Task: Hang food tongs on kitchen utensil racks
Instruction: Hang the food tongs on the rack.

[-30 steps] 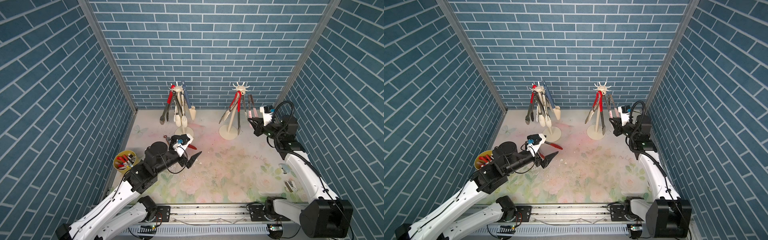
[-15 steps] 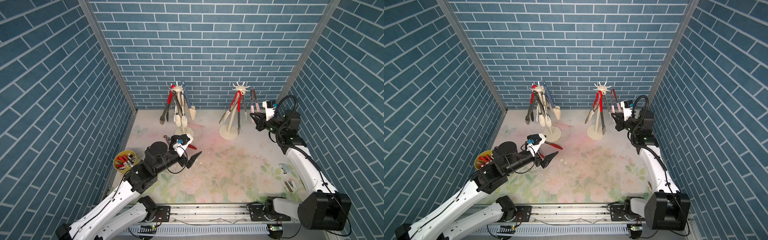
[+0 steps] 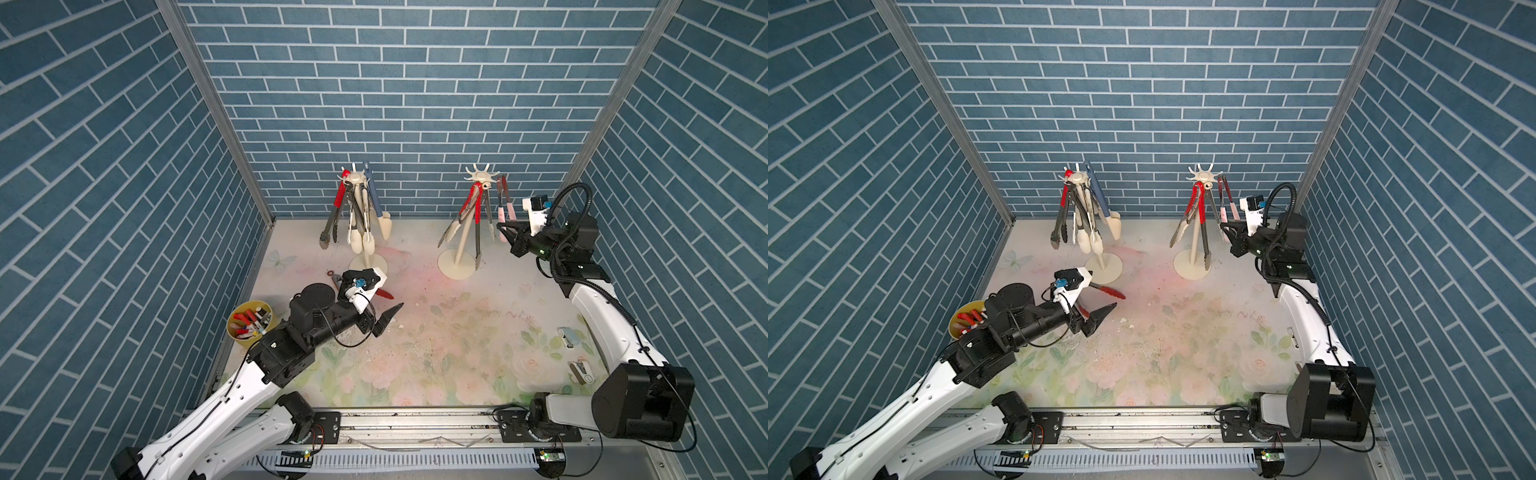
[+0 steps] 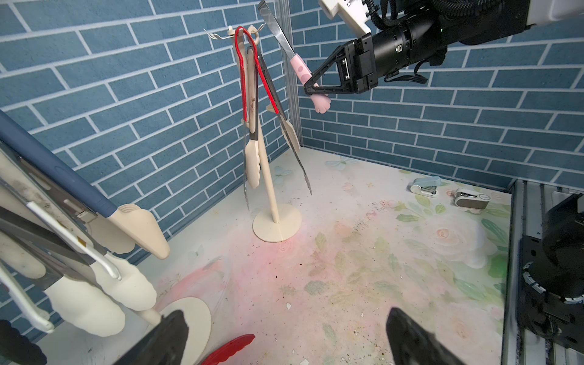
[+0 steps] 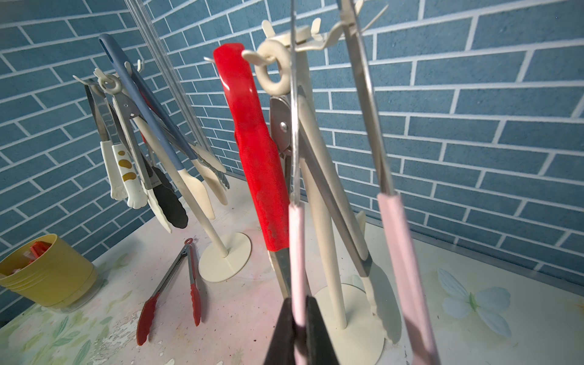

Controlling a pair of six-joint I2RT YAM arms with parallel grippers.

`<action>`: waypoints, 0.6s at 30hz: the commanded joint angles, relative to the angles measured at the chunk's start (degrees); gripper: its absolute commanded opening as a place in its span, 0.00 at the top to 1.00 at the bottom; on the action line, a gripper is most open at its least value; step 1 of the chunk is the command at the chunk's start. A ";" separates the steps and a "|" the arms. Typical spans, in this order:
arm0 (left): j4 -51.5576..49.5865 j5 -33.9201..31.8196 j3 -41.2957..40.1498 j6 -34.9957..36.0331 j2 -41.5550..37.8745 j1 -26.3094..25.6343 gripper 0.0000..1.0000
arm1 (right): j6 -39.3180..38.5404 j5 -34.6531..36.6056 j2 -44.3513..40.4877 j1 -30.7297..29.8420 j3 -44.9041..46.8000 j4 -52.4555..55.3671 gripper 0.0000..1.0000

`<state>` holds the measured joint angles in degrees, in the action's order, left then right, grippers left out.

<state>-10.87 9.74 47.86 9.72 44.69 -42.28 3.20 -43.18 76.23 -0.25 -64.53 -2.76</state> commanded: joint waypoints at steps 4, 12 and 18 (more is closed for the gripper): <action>-0.36 -0.07 -1.01 0.49 -0.39 0.26 0.01 | -0.10 -3.18 1.76 0.25 -2.45 0.22 1.00; -0.27 -0.25 -1.00 0.57 -0.22 0.23 0.01 | -0.13 -4.94 3.64 0.25 -4.20 3.25 1.00; -0.34 -0.44 -1.01 0.57 -0.26 0.27 0.01 | -0.56 -4.81 4.53 0.25 -4.42 5.78 1.00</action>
<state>-10.87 9.67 47.83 9.91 44.69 -42.28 4.03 -46.59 79.85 -0.21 -67.02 1.13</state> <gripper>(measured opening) 0.994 0.081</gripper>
